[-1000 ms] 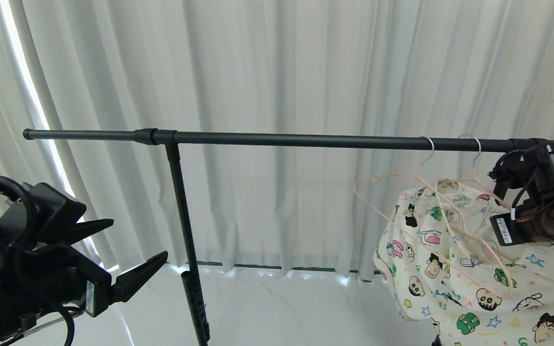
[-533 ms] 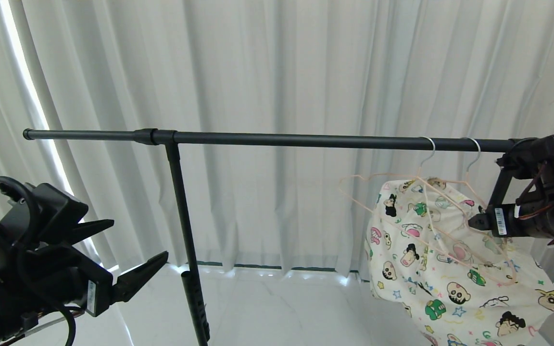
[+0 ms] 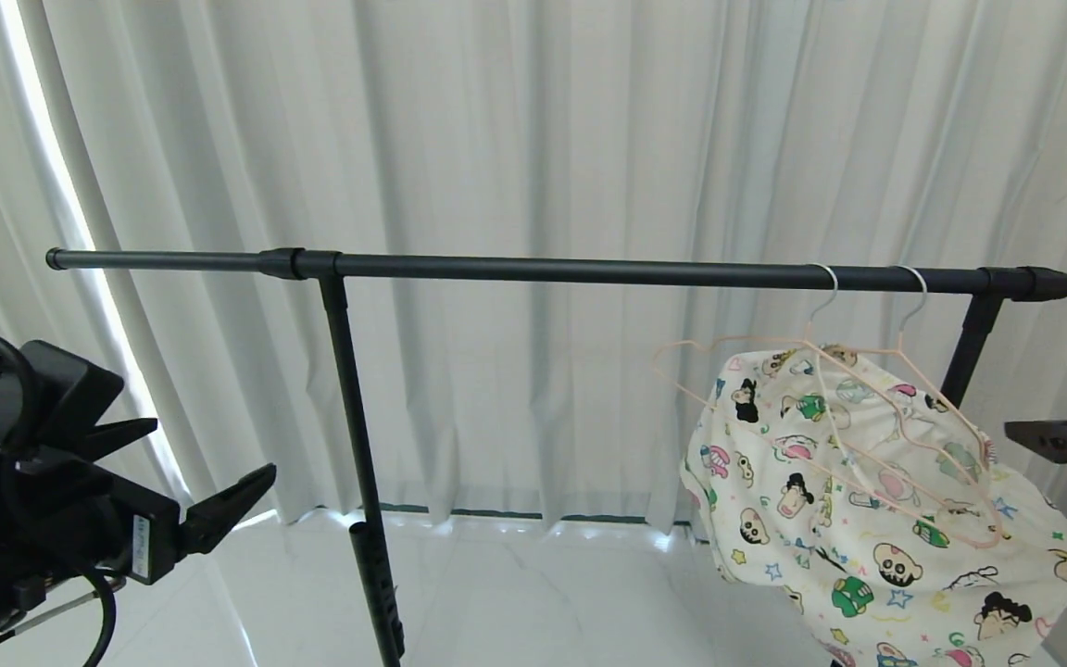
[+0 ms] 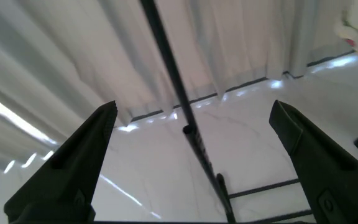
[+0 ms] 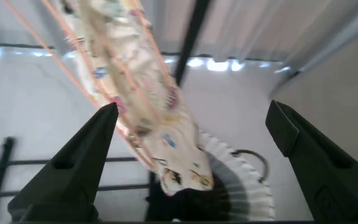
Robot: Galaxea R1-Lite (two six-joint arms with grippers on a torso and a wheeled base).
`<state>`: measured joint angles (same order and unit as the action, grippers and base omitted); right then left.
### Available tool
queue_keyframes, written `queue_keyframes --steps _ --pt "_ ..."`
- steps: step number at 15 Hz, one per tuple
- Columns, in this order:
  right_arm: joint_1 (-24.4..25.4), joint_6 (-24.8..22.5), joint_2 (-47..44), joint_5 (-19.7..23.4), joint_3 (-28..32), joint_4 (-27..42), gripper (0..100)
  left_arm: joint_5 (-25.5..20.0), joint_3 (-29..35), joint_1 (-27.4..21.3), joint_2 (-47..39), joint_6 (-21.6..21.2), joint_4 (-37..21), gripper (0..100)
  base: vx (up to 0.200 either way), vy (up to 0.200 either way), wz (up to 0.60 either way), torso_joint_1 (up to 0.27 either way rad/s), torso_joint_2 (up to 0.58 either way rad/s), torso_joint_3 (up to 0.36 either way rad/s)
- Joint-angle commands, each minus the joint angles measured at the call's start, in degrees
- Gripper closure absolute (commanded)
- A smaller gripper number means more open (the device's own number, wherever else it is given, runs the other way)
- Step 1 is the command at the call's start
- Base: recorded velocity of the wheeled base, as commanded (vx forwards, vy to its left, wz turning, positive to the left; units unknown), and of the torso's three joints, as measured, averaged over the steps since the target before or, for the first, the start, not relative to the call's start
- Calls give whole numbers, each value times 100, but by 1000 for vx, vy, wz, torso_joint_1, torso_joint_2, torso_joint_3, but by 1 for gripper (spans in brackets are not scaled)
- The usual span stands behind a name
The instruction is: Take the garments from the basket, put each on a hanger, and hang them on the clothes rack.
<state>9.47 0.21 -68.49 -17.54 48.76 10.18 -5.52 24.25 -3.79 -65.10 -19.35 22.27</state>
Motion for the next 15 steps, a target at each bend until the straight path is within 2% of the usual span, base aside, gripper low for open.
queue_keyframes --steps 1,3,5,10,13,15 --pt "-490 -232 547 -4 -139 -25 0 -1 54 370 67 1 5 0 -200 0 0 7 -2 7" --pt "-965 -487 547 23 -42 -332 0 7 230 423 111 -8 -4 0 -200 0 0 10 5 0" --pt "-1237 -574 547 40 -77 -535 0 7 317 423 111 1 5 0 -200 0 0 2 0 2" --pt "-1272 -689 564 5 -86 -552 0 25 282 423 278 1 5 0 -200 0 0 -2 5 8" --pt "-1264 -768 626 23 -157 -552 0 25 247 423 419 1 5 0 0 0 0 0 0 0" --pt "-1264 -1031 802 67 -350 -552 0 25 247 511 428 36 5 0 0 0 0 0 0 0"
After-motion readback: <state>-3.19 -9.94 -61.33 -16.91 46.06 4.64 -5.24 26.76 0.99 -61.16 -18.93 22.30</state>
